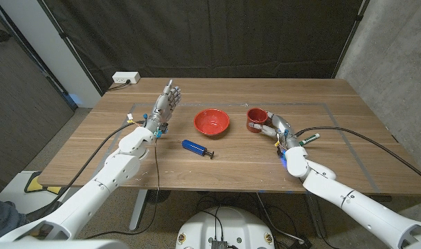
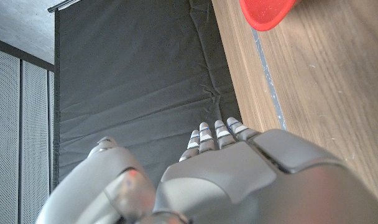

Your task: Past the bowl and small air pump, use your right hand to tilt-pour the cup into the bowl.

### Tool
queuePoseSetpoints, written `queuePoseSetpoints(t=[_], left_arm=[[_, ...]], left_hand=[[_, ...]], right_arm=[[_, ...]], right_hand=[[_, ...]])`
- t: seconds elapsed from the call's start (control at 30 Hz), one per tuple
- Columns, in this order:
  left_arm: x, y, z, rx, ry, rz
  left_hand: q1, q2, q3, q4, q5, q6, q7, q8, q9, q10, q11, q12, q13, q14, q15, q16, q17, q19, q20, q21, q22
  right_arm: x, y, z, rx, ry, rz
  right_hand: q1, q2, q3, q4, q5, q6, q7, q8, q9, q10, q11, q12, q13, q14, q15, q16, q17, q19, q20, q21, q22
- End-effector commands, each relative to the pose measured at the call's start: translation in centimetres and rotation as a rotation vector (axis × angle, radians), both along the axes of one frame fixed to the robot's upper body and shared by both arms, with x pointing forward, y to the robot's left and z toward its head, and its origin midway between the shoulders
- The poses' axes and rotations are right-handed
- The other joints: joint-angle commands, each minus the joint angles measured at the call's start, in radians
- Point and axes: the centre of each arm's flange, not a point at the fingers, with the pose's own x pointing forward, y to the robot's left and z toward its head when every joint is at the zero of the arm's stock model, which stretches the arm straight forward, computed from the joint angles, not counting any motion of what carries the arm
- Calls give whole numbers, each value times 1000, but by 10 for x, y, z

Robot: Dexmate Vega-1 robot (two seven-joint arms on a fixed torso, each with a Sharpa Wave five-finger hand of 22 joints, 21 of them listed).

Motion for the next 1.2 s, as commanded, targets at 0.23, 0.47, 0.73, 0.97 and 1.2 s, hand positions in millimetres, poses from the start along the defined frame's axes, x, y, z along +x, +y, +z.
queuePoseSetpoints(t=[0.23, 0.47, 0.73, 0.97, 1.2], left_arm=[[1, -2, 0, -8, 1, -1], [-2, 0, -1, -17, -5, 6], [-7, 7, -4, -29, -3, 23], [-12, 12, 0, -16, -13, 33], [-12, 15, 3, -51, 21, 26]], left_hand=[[-1, 8, -9, 3, 8, 12, 2, -2, 6, 12, -2, -3, 3, 6, 4, -1, 5, -5, 6, 0, 3], [-1, 10, -10, 3, 8, 13, 1, -2, 6, 15, -3, -3, 3, 8, 4, 0, 5, -4, 5, 0, 4], [-1, 11, -10, 3, 9, 15, 1, -2, 6, 16, -2, -3, 3, 9, 4, 0, 5, -4, 5, 0, 4], [0, 13, -11, 2, 9, 18, 2, -1, 6, 19, -5, -2, 3, 12, 4, 0, 5, -3, 4, 1, 4], [2, 17, -13, 1, 10, 27, 2, 1, 6, 27, -4, -1, 3, 18, 5, 2, 4, -23, -6, -6, 4]], right_arm=[[-5, 1, 0, 61, -62, -31], [-10, -2, 5, 80, -94, -34], [-16, 0, 13, 73, -116, -26], [-22, -1, 20, 104, -129, 1], [-31, -4, 32, 115, -150, 27]], right_hand=[[116, 105, 26, 3, -23, 290, -106, 56, 6, 217, -62, 25, 5, 116, -132, -1, 6, 61, -92, 36, 29], [169, 138, 45, -5, -47, 312, -106, 43, 3, 262, -53, 16, 3, 220, -164, 10, 2, 82, -115, 41, 27], [222, 155, 61, -13, -69, 348, -100, 35, 1, 303, -49, 9, 2, 264, -174, 0, 0, 126, -134, 55, 26], [231, 159, 63, -12, -77, 356, -96, 32, 1, 314, -49, 7, 2, 271, -174, -4, 0, 132, -137, 56, 25], [238, 161, 64, -9, -89, 360, -88, 26, 1, 327, -47, 5, 2, 272, -174, -13, -2, 142, -142, 58, 24]])
